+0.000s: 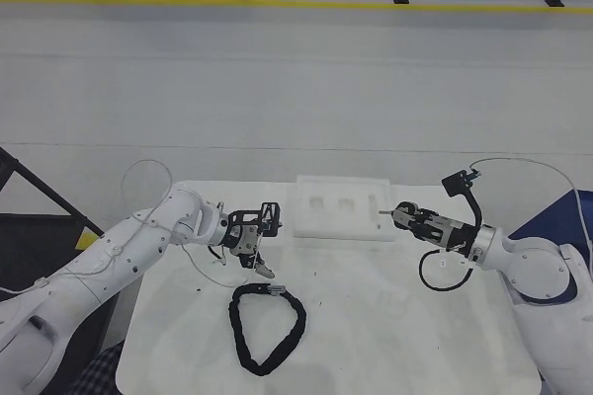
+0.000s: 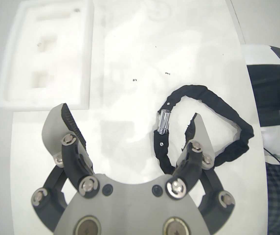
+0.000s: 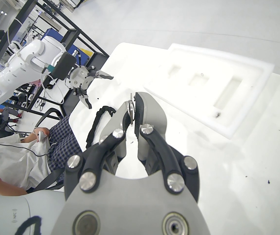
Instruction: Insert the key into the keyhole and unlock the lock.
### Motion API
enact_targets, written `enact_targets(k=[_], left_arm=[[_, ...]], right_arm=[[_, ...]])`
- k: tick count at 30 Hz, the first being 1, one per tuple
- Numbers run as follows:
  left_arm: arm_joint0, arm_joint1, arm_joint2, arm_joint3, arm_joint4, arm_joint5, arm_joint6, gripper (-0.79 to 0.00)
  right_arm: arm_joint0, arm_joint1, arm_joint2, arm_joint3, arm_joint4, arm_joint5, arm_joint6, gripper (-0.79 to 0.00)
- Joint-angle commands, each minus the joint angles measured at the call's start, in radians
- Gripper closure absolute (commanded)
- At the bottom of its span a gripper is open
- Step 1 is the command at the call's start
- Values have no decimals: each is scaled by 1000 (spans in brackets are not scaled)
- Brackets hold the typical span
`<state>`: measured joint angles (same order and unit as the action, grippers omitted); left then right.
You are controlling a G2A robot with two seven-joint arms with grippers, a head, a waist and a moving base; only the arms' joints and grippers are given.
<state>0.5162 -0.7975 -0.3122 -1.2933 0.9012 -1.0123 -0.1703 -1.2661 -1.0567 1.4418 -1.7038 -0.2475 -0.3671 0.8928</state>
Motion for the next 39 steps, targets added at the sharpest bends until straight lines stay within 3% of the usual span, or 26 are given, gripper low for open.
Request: enact_targets(k=[1, 6, 11, 27, 33, 39], left_arm=[[-27, -2, 43, 3, -7, 0, -3, -785], [-73, -4, 142, -4, -60, 0, -34, -785], [-79, -5, 142, -9, -97, 0, -98, -785], [-79, -5, 142, -9, -97, 0, -98, -785], [-17, 9, 95, -17, 12, 8, 75, -785], [68, 34, 63, -4, 288, 0, 417, -785]], right_arm=[[0, 0, 0, 0, 0, 0, 0, 0], [0, 0, 0, 0, 0, 0, 0, 0], [0, 0, 0, 0, 0, 0, 0, 0], [0, 0, 0, 0, 0, 0, 0, 0], [0, 0, 0, 0, 0, 0, 0, 0], [0, 0, 0, 0, 0, 0, 0, 0]])
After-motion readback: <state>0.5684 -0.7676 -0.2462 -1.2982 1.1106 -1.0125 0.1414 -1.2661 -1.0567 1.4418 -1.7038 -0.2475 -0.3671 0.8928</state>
